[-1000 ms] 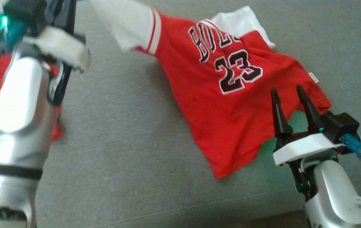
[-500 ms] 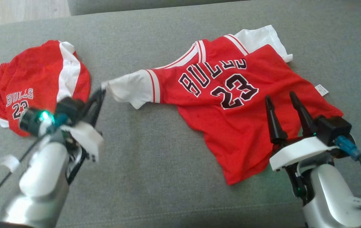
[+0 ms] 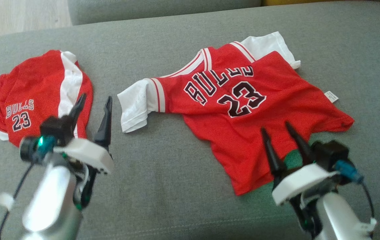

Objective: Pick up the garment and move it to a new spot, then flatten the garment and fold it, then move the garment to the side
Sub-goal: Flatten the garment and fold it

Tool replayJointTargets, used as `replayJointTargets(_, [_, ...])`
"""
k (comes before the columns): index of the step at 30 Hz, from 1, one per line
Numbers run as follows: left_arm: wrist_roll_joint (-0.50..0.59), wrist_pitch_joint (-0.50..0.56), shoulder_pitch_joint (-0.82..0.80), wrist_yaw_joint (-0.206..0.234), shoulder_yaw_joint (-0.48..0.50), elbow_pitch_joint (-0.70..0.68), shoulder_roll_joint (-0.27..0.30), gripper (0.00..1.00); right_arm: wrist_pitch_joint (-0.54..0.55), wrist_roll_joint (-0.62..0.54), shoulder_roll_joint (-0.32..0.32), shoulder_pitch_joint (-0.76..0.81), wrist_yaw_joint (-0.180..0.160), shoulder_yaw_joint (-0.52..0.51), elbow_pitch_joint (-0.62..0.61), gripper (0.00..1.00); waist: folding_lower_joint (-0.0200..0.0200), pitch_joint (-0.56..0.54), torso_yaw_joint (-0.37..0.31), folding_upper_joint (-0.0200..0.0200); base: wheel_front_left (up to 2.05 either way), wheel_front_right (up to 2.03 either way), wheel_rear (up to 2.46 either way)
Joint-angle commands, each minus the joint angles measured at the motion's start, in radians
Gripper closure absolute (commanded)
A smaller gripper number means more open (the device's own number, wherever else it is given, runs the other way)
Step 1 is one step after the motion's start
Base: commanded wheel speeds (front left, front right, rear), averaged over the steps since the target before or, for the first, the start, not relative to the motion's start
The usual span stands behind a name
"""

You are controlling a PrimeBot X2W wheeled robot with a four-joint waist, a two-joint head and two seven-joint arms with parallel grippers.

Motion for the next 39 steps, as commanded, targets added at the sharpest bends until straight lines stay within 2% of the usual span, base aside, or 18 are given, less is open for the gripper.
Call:
replayJointTargets(1, [-0.017,-0.006,0.023,0.018,0.069,-0.069,0.004,0.00,0.011,0.013,-0.021,0.016,-0.001,0.054,-0.046,0.00,0.0001,-0.007,-0.006,0.0000,0.00,0.00,0.00])
replayJointTargets(7, [-0.038,-0.006,0.133,0.037,0.157,-0.185,-0.079,0.00,0.066,0.028,-0.073,0.098,-0.001,0.158,-0.081,0.00,0.0001,-0.017,-0.013,0.0000,0.00,0.00,0.00])
replayJointTargets(10, [-0.022,-0.006,0.159,0.024,0.172,-0.192,-0.106,0.00,0.121,0.057,-0.095,0.139,-0.001,0.217,-0.098,0.00,0.0001,-0.019,-0.012,0.0000,0.00,0.00,0.00])
replayJointTargets(13, [-0.004,-0.006,0.169,0.006,0.180,-0.186,-0.123,0.00,0.171,0.100,-0.105,0.169,-0.001,0.235,-0.106,0.00,0.0001,-0.019,-0.013,0.0000,0.00,0.00,0.00])
replayJointTargets(17, [0.014,-0.006,0.169,-0.012,0.200,-0.176,-0.138,0.00,0.196,0.095,-0.124,0.168,-0.001,0.278,-0.111,0.00,0.0001,-0.016,-0.013,0.0000,0.00,0.00,0.00])
replayJointTargets(20, [0.030,-0.006,0.161,-0.026,0.215,-0.167,-0.148,0.00,0.201,0.048,-0.134,0.141,-0.001,0.315,-0.091,0.00,0.0001,-0.007,-0.011,0.0000,0.00,0.00,0.00])
replayJointTargets(26, [0.047,-0.006,0.140,-0.042,0.224,-0.154,-0.159,0.00,0.203,-0.008,-0.126,0.094,-0.001,0.335,-0.029,0.00,0.0001,0.010,0.000,0.0000,0.00,0.00,0.00])
replayJointTargets(37, [0.068,-0.006,0.101,-0.066,0.243,-0.135,-0.174,0.00,0.205,-0.079,-0.071,0.018,-0.001,0.298,0.140,0.00,0.0001,0.043,0.030,0.0000,0.00,0.00,0.00])
replayJointTargets(38, [0.069,-0.006,0.099,-0.067,0.247,-0.134,-0.175,0.00,0.209,-0.082,-0.070,0.014,-0.001,0.302,0.153,0.04,0.0001,0.044,0.031,0.0000,0.00,0.00,0.00])
replayJointTargets(39, [0.071,-0.006,0.098,-0.069,0.250,-0.134,-0.176,0.00,0.209,-0.087,-0.071,0.009,-0.001,0.304,0.165,1.00,0.0001,0.045,0.031,0.0000,0.00,0.00,0.00])
